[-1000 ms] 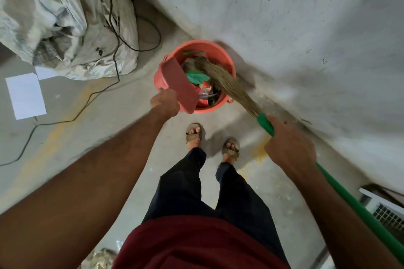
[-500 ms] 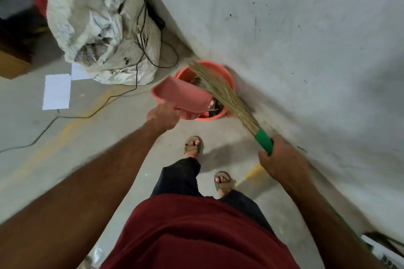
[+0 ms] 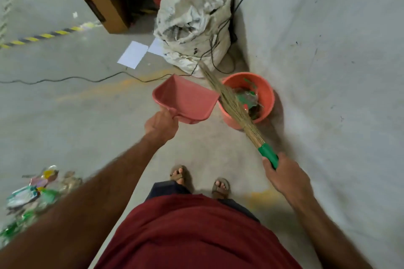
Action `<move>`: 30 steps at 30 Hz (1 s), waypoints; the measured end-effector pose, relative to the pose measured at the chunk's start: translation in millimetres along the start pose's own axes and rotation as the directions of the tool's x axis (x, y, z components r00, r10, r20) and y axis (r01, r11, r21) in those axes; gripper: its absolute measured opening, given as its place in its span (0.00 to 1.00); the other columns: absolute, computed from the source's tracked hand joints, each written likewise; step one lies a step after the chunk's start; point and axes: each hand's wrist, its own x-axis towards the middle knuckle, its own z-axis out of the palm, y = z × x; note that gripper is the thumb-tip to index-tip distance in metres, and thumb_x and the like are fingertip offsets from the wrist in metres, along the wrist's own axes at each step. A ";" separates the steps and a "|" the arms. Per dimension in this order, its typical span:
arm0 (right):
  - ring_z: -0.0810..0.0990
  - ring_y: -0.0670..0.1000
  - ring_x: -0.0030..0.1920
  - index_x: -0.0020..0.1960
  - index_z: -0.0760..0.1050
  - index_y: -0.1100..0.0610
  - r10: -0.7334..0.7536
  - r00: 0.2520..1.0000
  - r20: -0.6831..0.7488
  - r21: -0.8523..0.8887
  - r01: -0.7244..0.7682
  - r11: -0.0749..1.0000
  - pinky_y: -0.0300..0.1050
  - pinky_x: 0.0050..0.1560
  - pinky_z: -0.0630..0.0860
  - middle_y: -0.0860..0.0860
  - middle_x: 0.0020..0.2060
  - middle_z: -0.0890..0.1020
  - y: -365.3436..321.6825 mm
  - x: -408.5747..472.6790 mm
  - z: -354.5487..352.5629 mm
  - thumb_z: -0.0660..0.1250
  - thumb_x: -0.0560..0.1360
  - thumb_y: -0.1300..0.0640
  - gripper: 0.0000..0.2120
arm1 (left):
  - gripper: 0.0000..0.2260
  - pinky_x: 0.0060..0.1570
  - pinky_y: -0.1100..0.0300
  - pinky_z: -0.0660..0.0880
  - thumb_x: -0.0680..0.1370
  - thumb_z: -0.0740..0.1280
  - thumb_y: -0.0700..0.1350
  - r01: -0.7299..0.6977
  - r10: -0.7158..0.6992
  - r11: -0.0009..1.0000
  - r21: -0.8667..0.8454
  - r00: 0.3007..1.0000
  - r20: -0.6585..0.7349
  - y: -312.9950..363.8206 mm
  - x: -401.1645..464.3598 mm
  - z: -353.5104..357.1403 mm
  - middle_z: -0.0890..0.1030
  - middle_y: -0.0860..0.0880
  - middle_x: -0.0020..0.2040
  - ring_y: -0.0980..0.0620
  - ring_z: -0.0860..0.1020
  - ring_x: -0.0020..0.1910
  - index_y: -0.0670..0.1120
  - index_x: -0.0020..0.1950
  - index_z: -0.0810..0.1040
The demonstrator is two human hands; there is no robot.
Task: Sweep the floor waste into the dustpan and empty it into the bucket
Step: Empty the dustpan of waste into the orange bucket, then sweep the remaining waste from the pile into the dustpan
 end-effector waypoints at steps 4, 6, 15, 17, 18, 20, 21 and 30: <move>0.80 0.60 0.42 0.52 0.72 0.56 -0.155 0.988 0.023 -0.039 0.156 0.987 0.47 0.37 0.68 0.52 0.38 0.75 -52.1 -0.2 3.7 0.60 0.81 0.41 0.17 | 0.15 0.61 0.46 0.72 0.83 0.57 0.49 0.139 -0.146 0.983 -0.116 0.988 -0.054 -63.5 -31.8 -4.8 0.77 0.39 0.64 0.38 0.77 0.63 0.42 0.66 0.72; 0.82 0.61 0.46 0.52 0.72 0.56 -0.238 0.971 0.022 -0.062 0.239 0.969 0.47 0.38 0.69 0.54 0.41 0.79 -80.1 1.4 8.6 0.60 0.80 0.40 0.18 | 0.16 0.59 0.45 0.73 0.82 0.57 0.49 0.213 -0.230 0.958 -0.191 0.971 -0.072 -98.8 -46.1 -4.2 0.77 0.39 0.62 0.37 0.78 0.61 0.40 0.65 0.70; 0.82 0.63 0.48 0.55 0.74 0.60 -0.597 0.791 0.135 -0.305 0.606 0.734 0.51 0.43 0.73 0.58 0.44 0.81 -246.0 -50.8 80.6 0.61 0.79 0.39 0.23 | 0.17 0.54 0.45 0.72 0.81 0.59 0.50 0.487 -0.588 0.740 -0.464 0.804 -0.092 -300.7 -157.6 11.7 0.79 0.35 0.58 0.34 0.78 0.57 0.38 0.62 0.68; 0.82 0.64 0.50 0.56 0.73 0.60 -0.617 0.765 0.184 -0.340 0.638 0.691 0.52 0.45 0.74 0.61 0.49 0.83 -282.8 -71.8 105.4 0.61 0.80 0.40 0.23 | 0.15 0.53 0.46 0.72 0.81 0.59 0.49 0.511 -0.629 0.699 -0.501 0.773 -0.088 -346.5 -183.3 20.6 0.77 0.35 0.57 0.35 0.78 0.56 0.39 0.60 0.69; 0.82 0.64 0.51 0.57 0.72 0.60 -0.618 0.758 0.209 -0.344 0.649 0.679 0.52 0.46 0.74 0.61 0.50 0.82 -300.6 -82.6 120.1 0.61 0.80 0.40 0.23 | 0.15 0.52 0.46 0.72 0.81 0.59 0.49 0.521 -0.650 0.675 -0.522 0.755 -0.088 -367.8 -196.3 24.0 0.77 0.36 0.57 0.35 0.78 0.55 0.39 0.60 0.69; 0.81 0.63 0.51 0.58 0.72 0.61 -0.627 0.737 0.253 -0.355 0.673 0.648 0.52 0.45 0.74 0.61 0.51 0.82 -333.9 -106.4 148.1 0.61 0.79 0.40 0.23 | 0.16 0.54 0.45 0.73 0.81 0.59 0.50 0.560 -0.706 0.618 -0.552 0.704 -0.076 -409.0 -223.4 31.5 0.77 0.35 0.58 0.35 0.78 0.56 0.38 0.62 0.68; 0.81 0.62 0.49 0.58 0.71 0.61 -0.633 0.726 0.269 -0.354 0.686 0.636 0.50 0.43 0.73 0.60 0.50 0.81 -347.1 -115.6 158.7 0.61 0.79 0.40 0.23 | 0.16 0.55 0.45 0.73 0.81 0.59 0.50 0.580 -0.728 0.594 -0.557 0.683 -0.065 -424.5 -235.3 33.7 0.76 0.35 0.59 0.35 0.78 0.57 0.38 0.61 0.69; 0.82 0.53 0.39 0.66 0.64 0.51 -0.572 0.593 0.567 -0.348 0.801 0.486 0.52 0.42 0.82 0.52 0.44 0.80 -465.6 -173.1 267.8 0.58 0.81 0.41 0.19 | 0.09 0.50 0.46 0.77 0.80 0.58 0.50 0.729 -0.896 0.276 -0.626 0.432 0.107 -555.0 -329.0 89.8 0.75 0.40 0.56 0.37 0.80 0.52 0.45 0.54 0.70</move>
